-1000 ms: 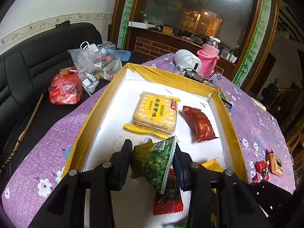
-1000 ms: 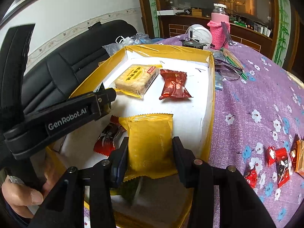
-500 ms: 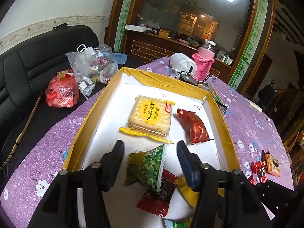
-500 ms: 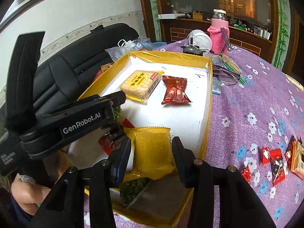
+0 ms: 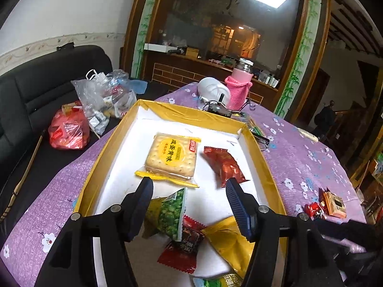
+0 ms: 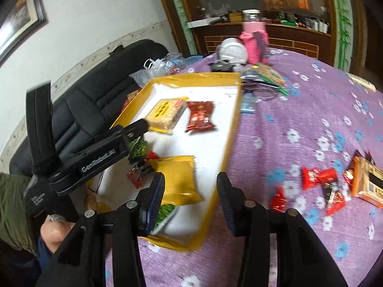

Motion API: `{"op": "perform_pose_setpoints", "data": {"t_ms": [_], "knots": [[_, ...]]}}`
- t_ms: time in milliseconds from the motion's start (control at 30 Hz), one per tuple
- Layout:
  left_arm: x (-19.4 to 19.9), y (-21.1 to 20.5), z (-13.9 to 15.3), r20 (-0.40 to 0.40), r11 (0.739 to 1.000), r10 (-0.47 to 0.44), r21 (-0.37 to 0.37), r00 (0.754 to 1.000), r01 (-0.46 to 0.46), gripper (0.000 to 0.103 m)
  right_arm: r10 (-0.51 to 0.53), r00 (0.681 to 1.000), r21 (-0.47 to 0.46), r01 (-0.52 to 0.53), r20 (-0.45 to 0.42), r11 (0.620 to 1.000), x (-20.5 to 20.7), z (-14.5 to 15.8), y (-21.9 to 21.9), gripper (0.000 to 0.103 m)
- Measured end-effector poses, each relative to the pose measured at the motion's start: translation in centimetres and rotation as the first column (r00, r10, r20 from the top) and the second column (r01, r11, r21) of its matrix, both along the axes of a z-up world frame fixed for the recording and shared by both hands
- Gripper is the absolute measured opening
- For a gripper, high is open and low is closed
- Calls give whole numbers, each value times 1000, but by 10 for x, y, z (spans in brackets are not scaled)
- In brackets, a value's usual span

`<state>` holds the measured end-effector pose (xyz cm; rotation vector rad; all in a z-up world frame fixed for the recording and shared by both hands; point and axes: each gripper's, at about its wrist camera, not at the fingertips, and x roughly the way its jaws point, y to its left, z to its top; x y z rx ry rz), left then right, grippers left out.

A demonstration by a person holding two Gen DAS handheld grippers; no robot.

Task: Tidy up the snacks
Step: 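Move both tools back to the snack pile, the right tool toward the cracker pack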

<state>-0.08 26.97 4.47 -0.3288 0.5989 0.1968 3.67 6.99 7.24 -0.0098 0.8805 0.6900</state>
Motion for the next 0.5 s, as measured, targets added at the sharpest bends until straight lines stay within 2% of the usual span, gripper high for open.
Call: {"op": "perform_pose_setpoints", "data": {"t_ms": [267,367,500], "knots": [[2,-5,1,9,1000,-8,16,1000,7,67,-147,989,59,147,-2,987,24,7,-76,44],[2,-10,3,23,999,-19,30,1000,18,67,-242,970,68,241,9,968,38,6,-115,44],[-1,-18,7,51,998,-43,53,998,41,67,-349,934,117,356,-76,927,67,3,-172,44]]}}
